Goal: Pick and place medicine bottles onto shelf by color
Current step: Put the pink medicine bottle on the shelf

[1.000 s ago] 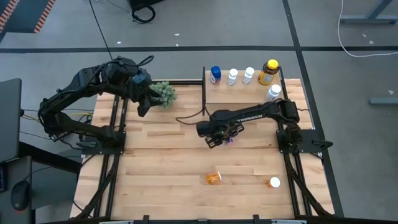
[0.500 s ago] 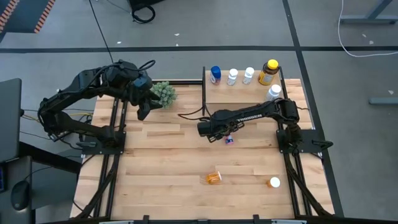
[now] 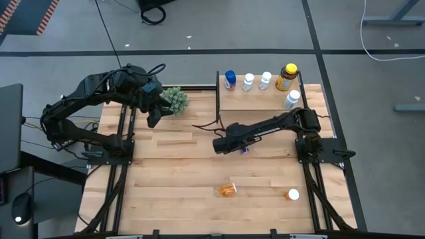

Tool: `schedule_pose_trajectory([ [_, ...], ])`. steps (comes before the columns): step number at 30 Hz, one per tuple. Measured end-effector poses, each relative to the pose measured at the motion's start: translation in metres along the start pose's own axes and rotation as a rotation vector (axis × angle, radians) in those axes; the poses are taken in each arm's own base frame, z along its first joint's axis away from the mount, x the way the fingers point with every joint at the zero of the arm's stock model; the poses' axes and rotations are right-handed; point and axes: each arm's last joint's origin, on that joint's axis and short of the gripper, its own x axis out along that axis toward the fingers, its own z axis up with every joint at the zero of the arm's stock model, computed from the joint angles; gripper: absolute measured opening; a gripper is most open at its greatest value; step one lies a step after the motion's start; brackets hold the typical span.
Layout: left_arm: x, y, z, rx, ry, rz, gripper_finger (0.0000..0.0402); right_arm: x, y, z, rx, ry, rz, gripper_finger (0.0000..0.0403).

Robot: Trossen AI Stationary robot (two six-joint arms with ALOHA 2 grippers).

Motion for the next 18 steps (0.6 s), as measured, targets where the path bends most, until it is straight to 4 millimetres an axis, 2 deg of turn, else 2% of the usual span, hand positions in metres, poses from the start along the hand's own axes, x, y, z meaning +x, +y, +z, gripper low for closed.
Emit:
schedule_pose_trajectory([
  [8,0.0,0.0,0.0,-0.021,0.0,0.0,0.0183,0.022,-0.007,0.001,0.029,0.058,-0.025,0.0233],
  [18,0.0,0.0,-0.002,-0.013,0.017,0.004,0.0177,0.024,-0.004,0.004,0.049,0.054,0.007,0.0233],
])
